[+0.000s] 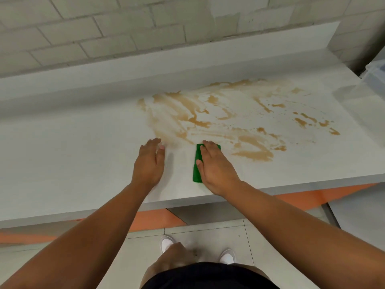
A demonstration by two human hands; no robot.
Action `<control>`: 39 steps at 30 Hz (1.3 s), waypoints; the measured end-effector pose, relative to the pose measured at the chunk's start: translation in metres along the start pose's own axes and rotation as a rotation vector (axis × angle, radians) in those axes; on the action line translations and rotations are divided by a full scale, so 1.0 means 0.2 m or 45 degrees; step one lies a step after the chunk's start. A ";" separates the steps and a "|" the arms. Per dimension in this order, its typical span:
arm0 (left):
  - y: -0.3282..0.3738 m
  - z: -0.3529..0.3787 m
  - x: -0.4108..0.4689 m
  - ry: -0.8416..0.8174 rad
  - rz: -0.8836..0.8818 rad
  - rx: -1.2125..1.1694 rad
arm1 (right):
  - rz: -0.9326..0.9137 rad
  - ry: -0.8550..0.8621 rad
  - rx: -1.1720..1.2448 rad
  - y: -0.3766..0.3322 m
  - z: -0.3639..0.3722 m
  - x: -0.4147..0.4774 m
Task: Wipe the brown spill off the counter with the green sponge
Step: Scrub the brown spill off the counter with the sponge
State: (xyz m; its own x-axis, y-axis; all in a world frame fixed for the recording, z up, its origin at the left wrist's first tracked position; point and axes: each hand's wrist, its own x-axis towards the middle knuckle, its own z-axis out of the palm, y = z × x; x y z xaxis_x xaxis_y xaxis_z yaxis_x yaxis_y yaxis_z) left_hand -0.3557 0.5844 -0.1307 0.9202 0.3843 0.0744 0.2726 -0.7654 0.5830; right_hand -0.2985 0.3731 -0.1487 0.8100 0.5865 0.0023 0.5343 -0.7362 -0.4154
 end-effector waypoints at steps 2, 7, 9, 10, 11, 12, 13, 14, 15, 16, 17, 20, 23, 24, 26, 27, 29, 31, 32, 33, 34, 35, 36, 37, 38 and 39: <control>-0.10 -0.04 0.01 0.000 -0.023 0.088 | 0.056 -0.087 -0.208 -0.03 0.04 0.02; -0.24 -0.07 0.04 -0.001 -0.031 0.224 | -0.028 -0.227 -0.388 0.08 -0.02 -0.01; -0.25 -0.07 0.05 -0.005 -0.009 0.252 | -0.049 -0.271 -0.418 0.14 -0.07 -0.01; -0.25 -0.08 0.05 -0.013 -0.001 0.265 | -0.060 -0.302 -0.440 0.17 -0.10 -0.01; -0.25 -0.08 0.06 -0.033 0.001 0.284 | -0.069 -0.339 -0.463 0.20 -0.13 0.00; -0.26 -0.07 0.07 -0.072 -0.002 0.311 | -0.065 -0.381 -0.477 0.22 -0.15 0.00; -0.27 -0.07 0.08 -0.127 -0.007 0.350 | -0.041 -0.426 -0.479 0.23 -0.17 0.01; -0.29 -0.06 0.09 -0.189 -0.017 0.394 | -0.007 -0.468 -0.469 0.23 -0.19 0.03; -0.31 -0.05 0.10 -0.245 -0.026 0.433 | 0.029 -0.498 -0.454 0.22 -0.20 0.04; -0.32 -0.04 0.10 -0.273 -0.022 0.462 | 0.060 -0.493 -0.433 0.21 -0.19 0.05; -0.33 -0.03 0.09 -0.272 -0.013 0.472 | 0.078 -0.460 -0.407 0.19 -0.17 0.05; -0.36 -0.02 0.07 -0.204 0.014 0.459 | 0.084 -0.243 -0.325 0.14 -0.09 0.01; -0.37 -0.01 0.07 -0.192 0.024 0.461 | 0.020 -0.156 -0.297 0.18 -0.06 -0.03; -0.37 -0.01 0.07 -0.186 0.025 0.462 | -0.003 -0.159 -0.299 0.22 -0.07 -0.04; -0.38 -0.01 0.07 -0.186 0.026 0.466 | -0.030 -0.160 -0.309 0.29 -0.08 -0.07; -0.37 -0.01 0.07 -0.183 0.027 0.466 | -0.026 -0.149 -0.292 0.33 -0.11 -0.07; -0.38 -0.01 0.07 -0.181 0.024 0.468 | -0.005 -0.169 -0.203 0.40 -0.17 -0.05; -0.38 0.00 0.07 -0.180 0.020 0.474 | -0.011 -0.246 -0.185 0.44 -0.22 0.00; -0.37 0.00 0.07 -0.181 0.015 0.477 | -0.020 -0.259 -0.227 0.43 -0.22 0.03; -0.37 0.00 0.07 -0.184 0.011 0.482 | -0.021 -0.244 -0.281 0.42 -0.22 0.04; -0.37 0.00 0.07 -0.184 0.011 0.486 | -0.003 -0.212 -0.327 0.39 -0.20 0.05; -0.37 0.00 0.07 -0.179 0.012 0.486 | 0.032 -0.178 -0.351 0.36 -0.17 0.05; -0.36 0.00 0.07 -0.175 0.012 0.485 | 0.071 -0.151 -0.356 0.32 -0.14 0.05; -0.36 0.00 0.07 -0.175 0.014 0.484 | 0.098 -0.136 -0.345 0.27 -0.11 0.05; -0.37 0.00 0.07 -0.176 0.017 0.484 | 0.100 -0.137 -0.329 0.24 -0.09 0.05; -0.37 0.00 0.07 -0.177 0.019 0.487 | 0.071 -0.144 -0.318 0.21 -0.08 0.04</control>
State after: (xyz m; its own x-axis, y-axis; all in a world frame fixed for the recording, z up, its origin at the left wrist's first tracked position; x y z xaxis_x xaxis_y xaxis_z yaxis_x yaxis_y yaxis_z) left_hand -0.3626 0.6457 -0.1727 0.9469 0.3184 -0.0446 0.3196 -0.9172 0.2377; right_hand -0.2656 0.3424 -0.1516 0.8152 0.5663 -0.1213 0.5439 -0.8206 -0.1753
